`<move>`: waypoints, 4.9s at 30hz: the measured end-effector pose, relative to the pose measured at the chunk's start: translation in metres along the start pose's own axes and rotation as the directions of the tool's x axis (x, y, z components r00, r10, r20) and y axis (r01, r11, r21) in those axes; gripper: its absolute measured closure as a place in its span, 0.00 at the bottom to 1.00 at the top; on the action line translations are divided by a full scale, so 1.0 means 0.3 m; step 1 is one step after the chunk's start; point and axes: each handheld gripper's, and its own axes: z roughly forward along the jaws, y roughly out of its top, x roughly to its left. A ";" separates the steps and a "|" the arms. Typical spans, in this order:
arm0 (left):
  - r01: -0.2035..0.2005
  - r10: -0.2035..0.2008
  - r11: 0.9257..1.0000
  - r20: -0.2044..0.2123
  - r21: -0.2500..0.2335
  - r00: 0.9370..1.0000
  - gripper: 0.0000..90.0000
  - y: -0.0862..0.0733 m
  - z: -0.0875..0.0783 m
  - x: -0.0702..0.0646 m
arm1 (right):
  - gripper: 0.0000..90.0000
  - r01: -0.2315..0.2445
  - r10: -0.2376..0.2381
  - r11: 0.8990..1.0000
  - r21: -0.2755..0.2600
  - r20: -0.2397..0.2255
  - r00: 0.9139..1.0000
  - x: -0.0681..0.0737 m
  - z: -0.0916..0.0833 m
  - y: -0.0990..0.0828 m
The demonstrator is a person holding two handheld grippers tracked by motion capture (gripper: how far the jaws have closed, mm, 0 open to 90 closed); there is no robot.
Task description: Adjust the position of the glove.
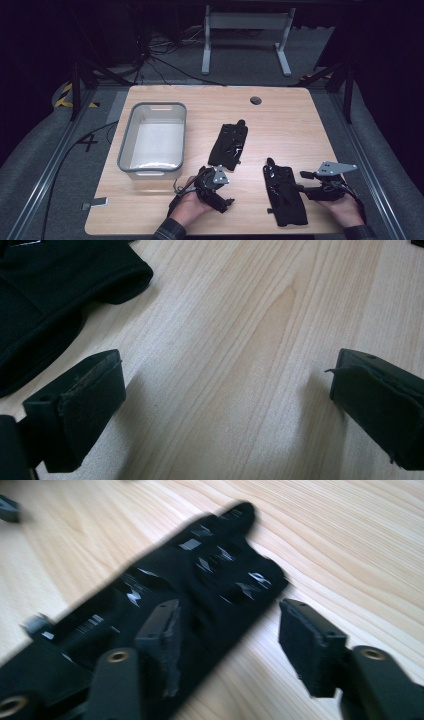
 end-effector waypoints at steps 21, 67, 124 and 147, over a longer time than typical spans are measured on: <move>0.135 -0.137 0.990 -0.037 -0.039 0.990 0.57 0.136 -0.035 0.088 | 0.20 -0.118 0.116 0.993 0.007 0.134 0.984 -0.114 -0.028 -0.120; 0.254 -0.254 0.967 -0.054 0.008 0.966 1.00 0.249 0.129 0.271 | 0.15 -0.088 0.089 0.996 -0.010 0.142 0.986 -0.106 -0.017 -0.130; 0.186 -0.187 0.982 0.021 0.042 0.982 1.00 0.055 -0.072 -0.009 | 0.99 0.027 -0.023 0.999 0.019 -0.168 0.986 0.060 -0.040 -0.063; 0.181 -0.184 0.982 0.087 0.047 0.979 1.00 0.071 -0.034 -0.050 | 1.00 0.091 -0.073 0.993 0.074 -0.216 0.974 0.089 0.074 0.009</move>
